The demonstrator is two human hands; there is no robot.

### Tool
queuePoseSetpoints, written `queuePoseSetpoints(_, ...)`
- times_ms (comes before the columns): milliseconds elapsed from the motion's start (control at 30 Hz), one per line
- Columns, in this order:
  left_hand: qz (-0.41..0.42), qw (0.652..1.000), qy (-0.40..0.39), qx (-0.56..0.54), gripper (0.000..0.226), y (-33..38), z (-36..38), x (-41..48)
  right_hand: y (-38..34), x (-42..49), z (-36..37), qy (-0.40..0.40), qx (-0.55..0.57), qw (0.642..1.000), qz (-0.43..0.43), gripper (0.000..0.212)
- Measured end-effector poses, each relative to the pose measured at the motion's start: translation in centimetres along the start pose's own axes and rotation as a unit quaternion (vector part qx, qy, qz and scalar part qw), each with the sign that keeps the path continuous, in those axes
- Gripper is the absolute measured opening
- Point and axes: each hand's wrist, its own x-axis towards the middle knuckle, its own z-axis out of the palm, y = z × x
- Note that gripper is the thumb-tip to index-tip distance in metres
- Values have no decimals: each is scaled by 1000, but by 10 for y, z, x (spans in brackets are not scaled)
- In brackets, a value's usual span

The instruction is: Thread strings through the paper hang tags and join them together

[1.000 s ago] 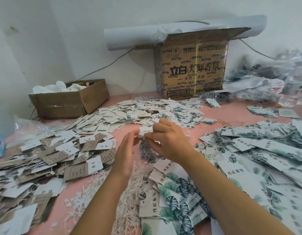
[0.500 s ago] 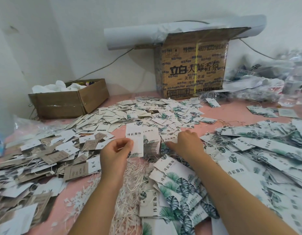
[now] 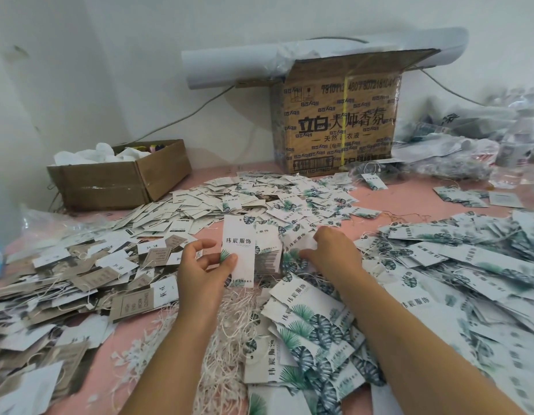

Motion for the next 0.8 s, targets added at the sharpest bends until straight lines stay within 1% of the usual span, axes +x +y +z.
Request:
queuePoseSetpoints(100, -5, 1000, -10, 11, 33, -2, 0, 1, -1, 5, -8, 2, 102, 995, 6, 20)
queuePoseSetpoints(133, -3, 1000, -10, 14, 31, -2, 1, 2, -3, 7, -13, 0, 143, 990, 3, 18)
queuePoseSetpoints(267, -3, 1000, 3, 16, 26, -5, 1, 4, -20, 1, -34, 9, 251, 967, -49, 25)
queuePoseSetpoints(300, -2, 1000, 5, 12, 23, -5, 1, 3, -26, -3, -37, -5, 277, 959, -63, 27)
queuePoseSetpoints(367, -9, 1000, 10, -13, 19, -1, 2, 1, -36, -11, -40, -57, 328, 939, -86, 26)
queuePoseSetpoints(433, -24, 998, 3, -60, 16, 4, 3, 0, -42, -16, -38, -109, 348, 925, -104, 23)
queuePoseSetpoints(500, -27, 995, -26, -92, 11, 11, 5, -2, -43, -20, -35, -142, 352, 919, -111, 22)
queuePoseSetpoints(567, -25, 993, -60, -99, 8, 17, 8, -3, -43, -22, -33, -155, 350, 917, -111, 22)
queuePoseSetpoints(667, -17, 991, -108, -79, 9, 23, 12, -6, -43, -22, -37, -156, 365, 911, -115, 22)
queuePoseSetpoints(800, -19, 986, -149, -76, 9, 28, 11, -7, -44, -22, -45, -181, 377, 899, -133, 21)
